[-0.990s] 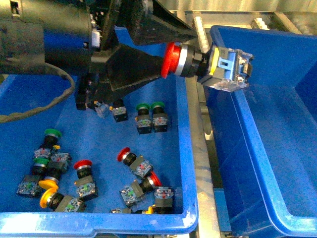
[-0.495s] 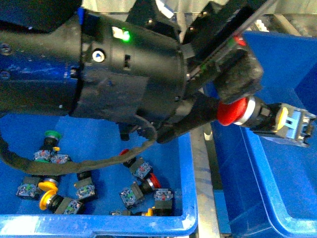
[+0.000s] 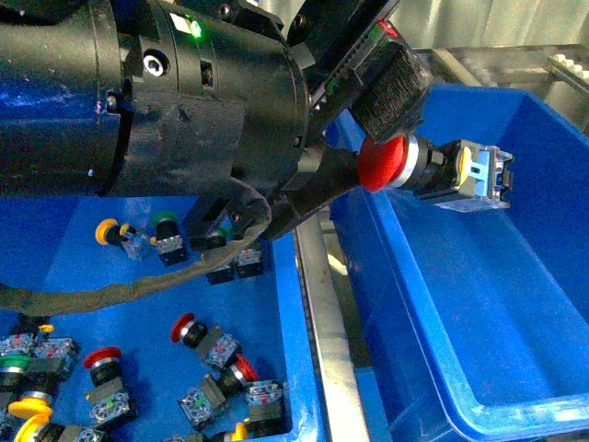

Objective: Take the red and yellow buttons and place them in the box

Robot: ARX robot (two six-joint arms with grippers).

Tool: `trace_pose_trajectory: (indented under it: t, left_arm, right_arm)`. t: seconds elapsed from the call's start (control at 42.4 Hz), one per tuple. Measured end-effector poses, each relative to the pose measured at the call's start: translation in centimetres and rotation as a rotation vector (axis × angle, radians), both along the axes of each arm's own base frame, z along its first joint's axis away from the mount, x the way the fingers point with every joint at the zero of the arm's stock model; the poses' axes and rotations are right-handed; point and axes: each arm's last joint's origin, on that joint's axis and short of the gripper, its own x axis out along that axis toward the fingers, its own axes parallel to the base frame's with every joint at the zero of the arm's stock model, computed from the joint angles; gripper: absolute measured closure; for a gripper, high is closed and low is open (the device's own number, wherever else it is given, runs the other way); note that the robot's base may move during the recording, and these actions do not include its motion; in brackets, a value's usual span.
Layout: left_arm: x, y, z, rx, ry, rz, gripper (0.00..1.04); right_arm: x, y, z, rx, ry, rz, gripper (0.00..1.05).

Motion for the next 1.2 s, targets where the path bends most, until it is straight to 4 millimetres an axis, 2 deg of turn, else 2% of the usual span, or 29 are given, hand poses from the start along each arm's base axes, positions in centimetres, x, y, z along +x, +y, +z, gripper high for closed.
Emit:
trace_pose_trajectory:
  t: [0.212,0.518,0.589,0.731,0.943,1.108,1.202]
  left_arm:
    - [0.6,0.5,-1.0,0.009,0.020,-0.010,0.71]
    - [3.8,2.1,-4.0,0.052,0.073,0.017,0.71]
    - [5.0,1.6,-4.3,0.044,0.076,0.016,0.71]
    - [5.7,0.2,-4.3,0.020,0.081,-0.009,0.71]
    - [5.4,-3.0,-3.4,-0.022,0.087,-0.068,0.71]
    - [5.3,-3.6,-2.8,-0.037,0.076,-0.092,0.71]
    - [5.3,-3.6,-2.8,-0.034,0.080,-0.089,0.71]
  right_arm:
    - [0.0,0.0,0.0,0.000,0.000,0.000,0.07]
    - [0.0,0.0,0.0,0.000,0.000,0.000,0.07]
    - [0.0,0.0,0.0,0.000,0.000,0.000,0.07]
    - [0.0,0.0,0.0,0.000,0.000,0.000,0.07]
    - [0.0,0.0,0.0,0.000,0.000,0.000,0.07]
    - [0.0,0.0,0.0,-0.005,0.002,-0.005,0.07]
    - [0.6,0.4,0.1,-0.171,0.192,-0.079,0.07]
